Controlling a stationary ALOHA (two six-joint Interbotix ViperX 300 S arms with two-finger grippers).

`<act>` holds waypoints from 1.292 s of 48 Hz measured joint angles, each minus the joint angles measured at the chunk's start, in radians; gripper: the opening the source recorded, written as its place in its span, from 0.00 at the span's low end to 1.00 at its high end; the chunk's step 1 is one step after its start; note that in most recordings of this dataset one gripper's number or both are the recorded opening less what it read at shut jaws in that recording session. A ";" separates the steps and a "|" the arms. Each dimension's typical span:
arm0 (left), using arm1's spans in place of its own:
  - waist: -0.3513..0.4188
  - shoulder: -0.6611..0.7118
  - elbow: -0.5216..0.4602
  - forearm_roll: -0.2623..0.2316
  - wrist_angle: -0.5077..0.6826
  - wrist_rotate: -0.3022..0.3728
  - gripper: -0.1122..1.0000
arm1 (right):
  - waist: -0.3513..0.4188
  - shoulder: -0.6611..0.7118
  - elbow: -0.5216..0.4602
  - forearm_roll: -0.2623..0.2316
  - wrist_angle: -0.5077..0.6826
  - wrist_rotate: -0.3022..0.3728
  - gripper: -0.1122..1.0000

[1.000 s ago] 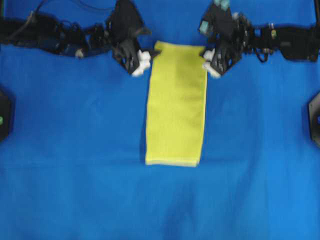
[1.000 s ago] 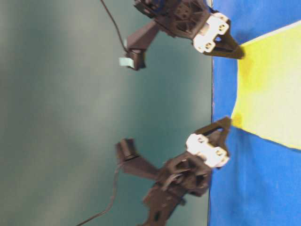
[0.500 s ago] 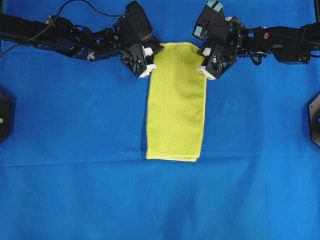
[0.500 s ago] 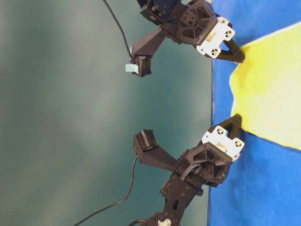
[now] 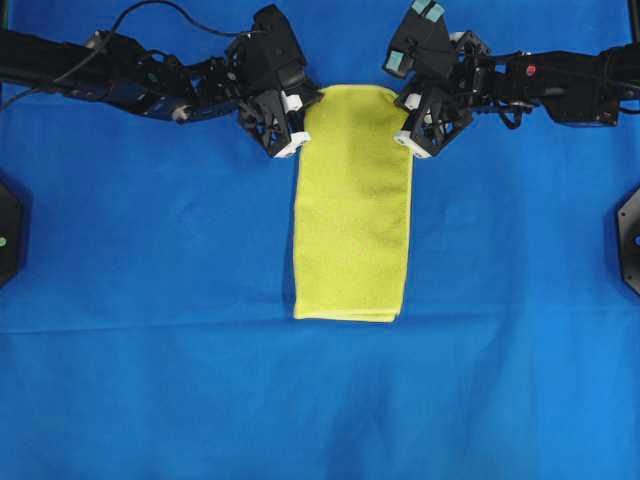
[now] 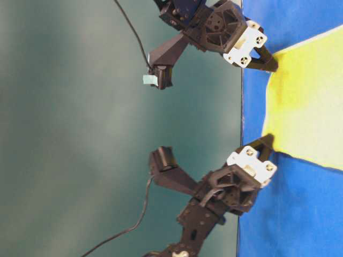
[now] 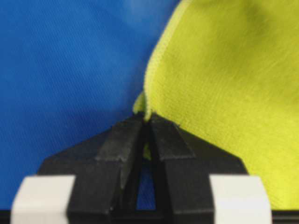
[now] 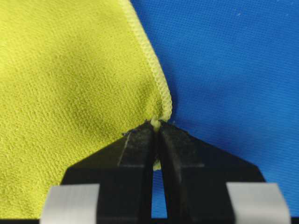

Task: Fold the yellow towel.
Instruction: 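Move both grippers to the strip's top corners and grasp them, then fold the top end down onto the bottom half with both grippers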

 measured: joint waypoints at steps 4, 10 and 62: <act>0.005 -0.028 0.000 0.000 0.011 0.028 0.12 | -0.008 -0.015 -0.005 0.000 0.017 -0.011 0.13; 0.023 -0.066 0.000 0.000 0.028 0.069 0.12 | -0.020 -0.051 -0.018 -0.002 0.046 -0.026 0.13; -0.313 -0.342 0.210 0.000 0.094 0.123 0.12 | 0.385 -0.314 0.077 0.021 0.209 0.179 0.13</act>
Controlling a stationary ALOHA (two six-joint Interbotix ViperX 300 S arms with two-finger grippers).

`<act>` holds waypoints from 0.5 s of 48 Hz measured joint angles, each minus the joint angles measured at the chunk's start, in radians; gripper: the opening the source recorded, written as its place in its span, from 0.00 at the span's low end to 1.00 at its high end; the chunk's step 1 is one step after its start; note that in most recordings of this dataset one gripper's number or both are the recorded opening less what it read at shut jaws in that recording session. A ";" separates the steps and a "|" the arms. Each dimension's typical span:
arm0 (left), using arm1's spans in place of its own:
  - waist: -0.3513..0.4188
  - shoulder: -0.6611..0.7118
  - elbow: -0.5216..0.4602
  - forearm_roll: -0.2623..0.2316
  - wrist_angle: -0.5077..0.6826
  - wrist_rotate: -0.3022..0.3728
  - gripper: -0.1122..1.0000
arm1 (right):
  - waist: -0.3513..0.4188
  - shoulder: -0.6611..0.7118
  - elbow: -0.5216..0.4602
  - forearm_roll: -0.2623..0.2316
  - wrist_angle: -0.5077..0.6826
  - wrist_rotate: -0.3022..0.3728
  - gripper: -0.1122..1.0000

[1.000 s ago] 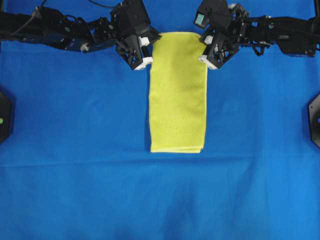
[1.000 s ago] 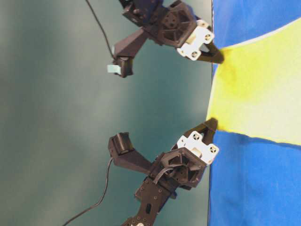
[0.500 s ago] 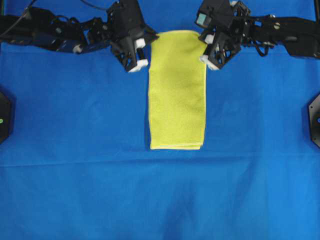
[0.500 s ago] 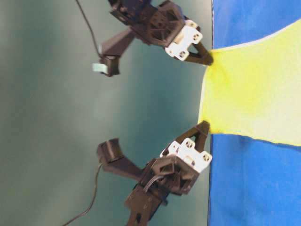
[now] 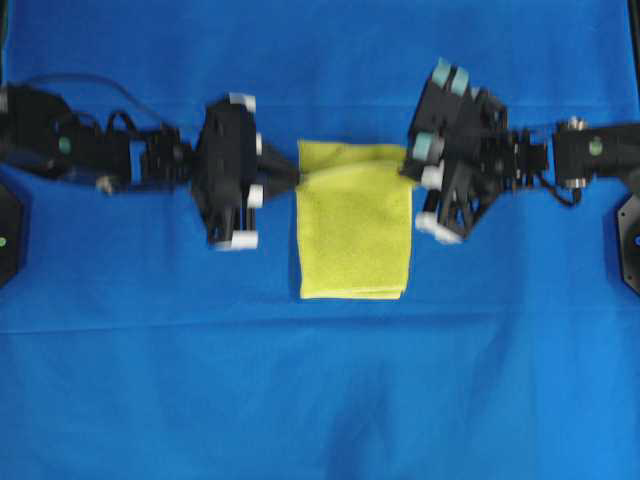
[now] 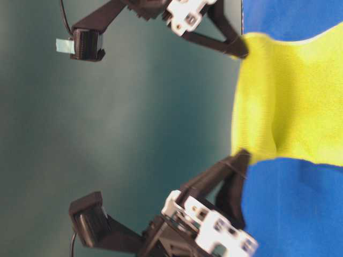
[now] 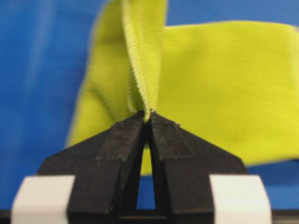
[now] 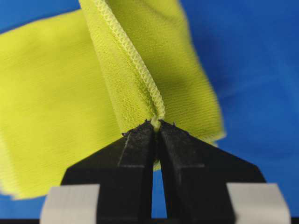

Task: Fold the yellow towel.
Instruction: 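Fold the top end down onto the bottom half with both grippers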

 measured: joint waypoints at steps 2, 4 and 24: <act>-0.023 0.000 0.003 0.000 0.015 -0.012 0.12 | 0.026 0.000 0.002 0.000 0.000 0.012 0.13; -0.048 0.000 0.005 0.000 0.025 -0.028 0.12 | 0.051 0.000 0.003 0.000 0.002 0.031 0.13; -0.184 0.115 -0.017 -0.002 0.037 -0.049 0.12 | 0.156 0.126 0.006 0.000 -0.052 0.132 0.13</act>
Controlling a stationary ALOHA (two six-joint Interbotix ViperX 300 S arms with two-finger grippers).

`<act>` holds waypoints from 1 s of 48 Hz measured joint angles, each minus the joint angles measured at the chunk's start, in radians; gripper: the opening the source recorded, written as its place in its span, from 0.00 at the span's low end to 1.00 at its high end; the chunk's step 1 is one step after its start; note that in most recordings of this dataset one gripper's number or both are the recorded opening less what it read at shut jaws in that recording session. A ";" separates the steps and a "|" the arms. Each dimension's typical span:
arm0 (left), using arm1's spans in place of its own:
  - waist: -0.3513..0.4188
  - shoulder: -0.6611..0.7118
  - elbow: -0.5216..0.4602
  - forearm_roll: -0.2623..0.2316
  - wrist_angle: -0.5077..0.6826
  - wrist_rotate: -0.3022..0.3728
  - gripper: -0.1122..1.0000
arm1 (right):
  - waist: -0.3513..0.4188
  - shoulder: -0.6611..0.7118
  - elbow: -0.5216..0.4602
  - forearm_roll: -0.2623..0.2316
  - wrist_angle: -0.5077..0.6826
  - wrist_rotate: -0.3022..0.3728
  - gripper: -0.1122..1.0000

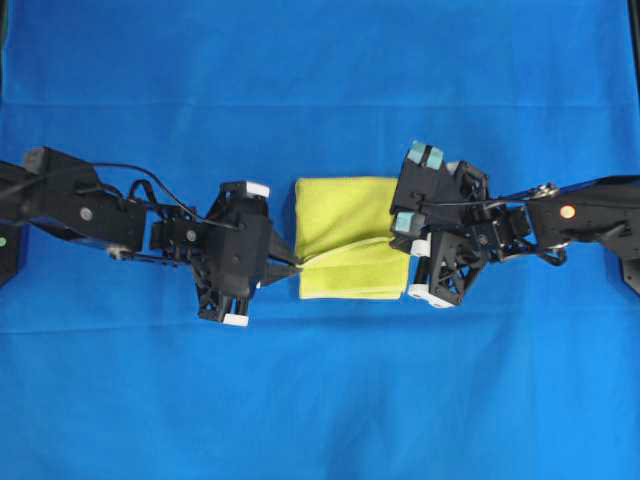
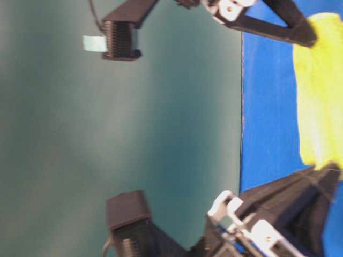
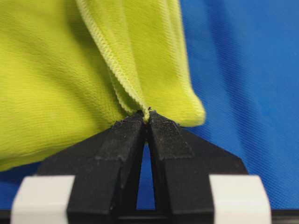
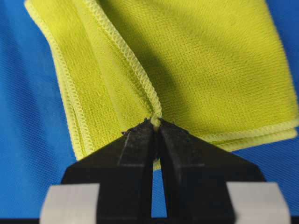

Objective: Fold the yellow towel.

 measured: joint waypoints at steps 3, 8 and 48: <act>-0.003 0.018 -0.005 -0.002 -0.002 -0.002 0.12 | 0.000 0.014 0.000 0.000 -0.011 0.003 0.13; -0.014 0.041 -0.014 -0.002 -0.018 -0.021 0.12 | 0.005 0.023 0.003 0.000 -0.017 0.003 0.13; -0.026 -0.012 -0.011 -0.002 0.038 -0.035 0.74 | 0.064 0.011 0.009 0.000 -0.026 0.003 0.64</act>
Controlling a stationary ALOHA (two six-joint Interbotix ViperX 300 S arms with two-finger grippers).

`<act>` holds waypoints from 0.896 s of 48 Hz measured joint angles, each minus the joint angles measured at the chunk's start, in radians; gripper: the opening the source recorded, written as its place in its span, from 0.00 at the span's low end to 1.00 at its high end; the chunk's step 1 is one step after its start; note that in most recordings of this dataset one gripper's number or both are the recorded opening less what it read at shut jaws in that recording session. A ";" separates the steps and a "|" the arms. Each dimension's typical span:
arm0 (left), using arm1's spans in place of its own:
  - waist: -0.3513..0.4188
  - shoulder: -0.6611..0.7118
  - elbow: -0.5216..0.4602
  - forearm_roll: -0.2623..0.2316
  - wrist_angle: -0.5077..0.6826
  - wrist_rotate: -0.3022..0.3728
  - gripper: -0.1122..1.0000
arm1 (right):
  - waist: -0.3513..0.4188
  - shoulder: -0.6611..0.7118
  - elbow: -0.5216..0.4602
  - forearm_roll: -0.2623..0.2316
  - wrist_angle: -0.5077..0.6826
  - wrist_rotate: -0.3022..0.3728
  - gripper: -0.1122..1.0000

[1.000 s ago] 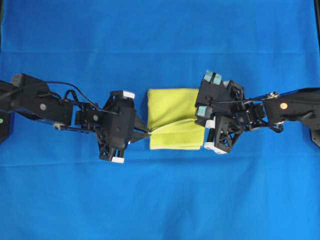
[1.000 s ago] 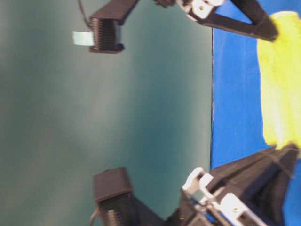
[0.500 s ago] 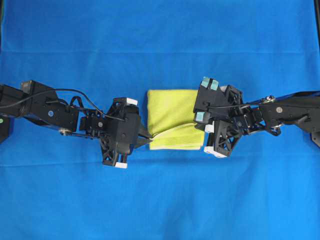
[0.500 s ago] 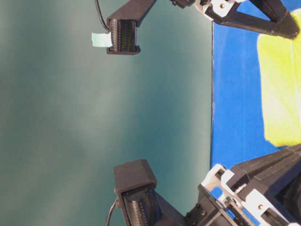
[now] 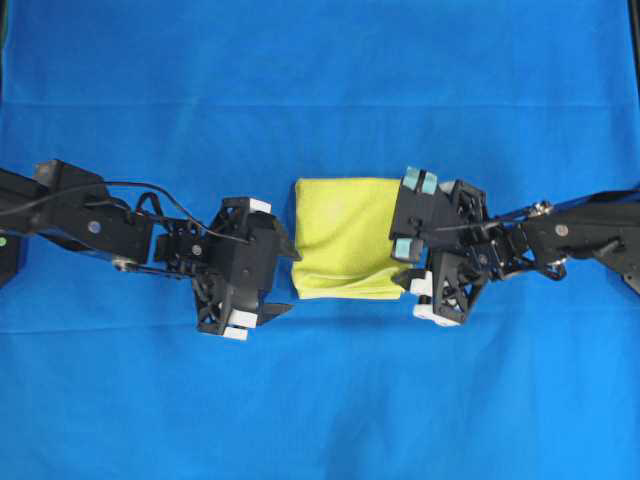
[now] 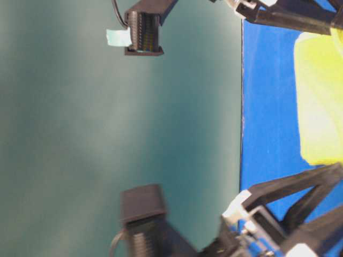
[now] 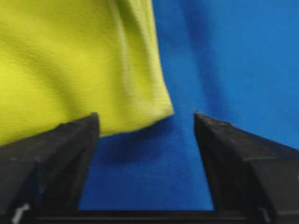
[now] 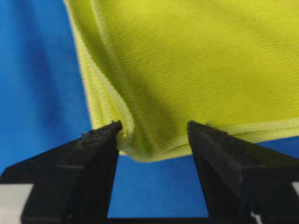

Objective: Fold the yellow towel.

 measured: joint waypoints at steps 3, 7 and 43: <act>0.000 -0.032 0.006 0.000 0.023 0.000 0.72 | 0.018 -0.025 -0.005 0.000 0.020 0.000 0.65; 0.000 -0.087 0.020 0.000 0.060 0.000 0.69 | 0.046 -0.071 -0.011 0.000 0.049 0.000 0.65; 0.015 -0.816 0.356 0.000 0.063 -0.012 0.69 | 0.060 -0.793 0.224 -0.187 0.133 0.000 0.65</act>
